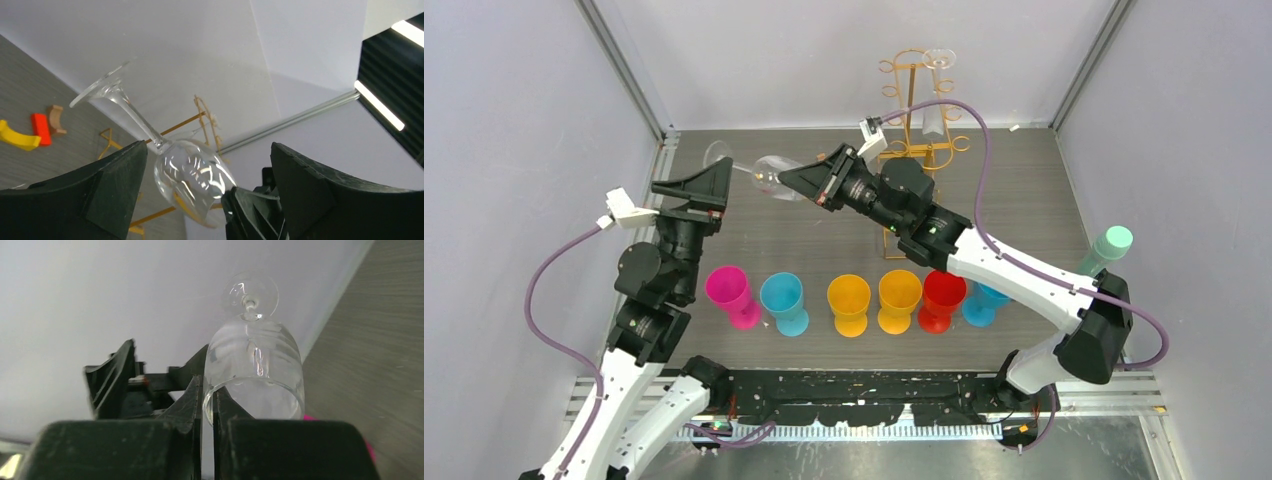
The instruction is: Take the wine glass off the wine glass rack
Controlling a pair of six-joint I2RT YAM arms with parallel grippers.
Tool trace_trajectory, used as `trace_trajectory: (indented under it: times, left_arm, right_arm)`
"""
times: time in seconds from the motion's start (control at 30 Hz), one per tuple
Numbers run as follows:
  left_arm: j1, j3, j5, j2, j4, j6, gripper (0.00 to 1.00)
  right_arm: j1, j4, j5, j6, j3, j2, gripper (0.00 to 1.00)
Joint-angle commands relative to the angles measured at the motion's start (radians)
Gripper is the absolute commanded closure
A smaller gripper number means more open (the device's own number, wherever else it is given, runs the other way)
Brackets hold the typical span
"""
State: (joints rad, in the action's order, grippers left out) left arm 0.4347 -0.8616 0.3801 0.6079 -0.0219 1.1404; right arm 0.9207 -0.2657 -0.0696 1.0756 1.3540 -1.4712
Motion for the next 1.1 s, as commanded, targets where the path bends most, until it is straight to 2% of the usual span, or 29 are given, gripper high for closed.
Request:
trace_trajectory:
  times: [0.0,0.17,0.3,0.4,0.57,0.77,1.07]
  left_arm:
    - [0.004,-0.046,-0.089,-0.022,0.135,-0.132,0.01]
    - [0.004,-0.122,-0.233,0.006,0.307,-0.361,0.00]
    - [0.004,-0.162,-0.225,0.003,0.466,-0.480,0.00]
    - [0.004,-0.168,-0.203,-0.016,0.521,-0.535,0.00]
    - [0.004,-0.163,-0.157,-0.045,0.575,-0.571,0.00]
    - [0.004,-0.151,-0.144,-0.053,0.586,-0.582,0.00]
    - [0.004,-0.146,-0.145,-0.040,0.604,-0.586,0.00]
  right_arm:
    - [-0.003,0.115,0.203,-0.222,0.086,0.072,1.00]
    - [-0.005,0.346,0.280,-0.382,0.151,0.072,1.00]
    - [-0.006,0.587,0.262,-0.570,0.245,0.050,1.00]
    - [-0.006,0.831,0.200,-0.661,0.336,0.004,1.00]
    - [-0.006,1.135,0.135,-0.794,0.478,-0.080,1.00]
    - [-0.005,1.281,0.137,-0.867,0.540,-0.175,1.00]
    - [0.037,1.403,0.202,-0.907,0.610,-0.321,1.00]
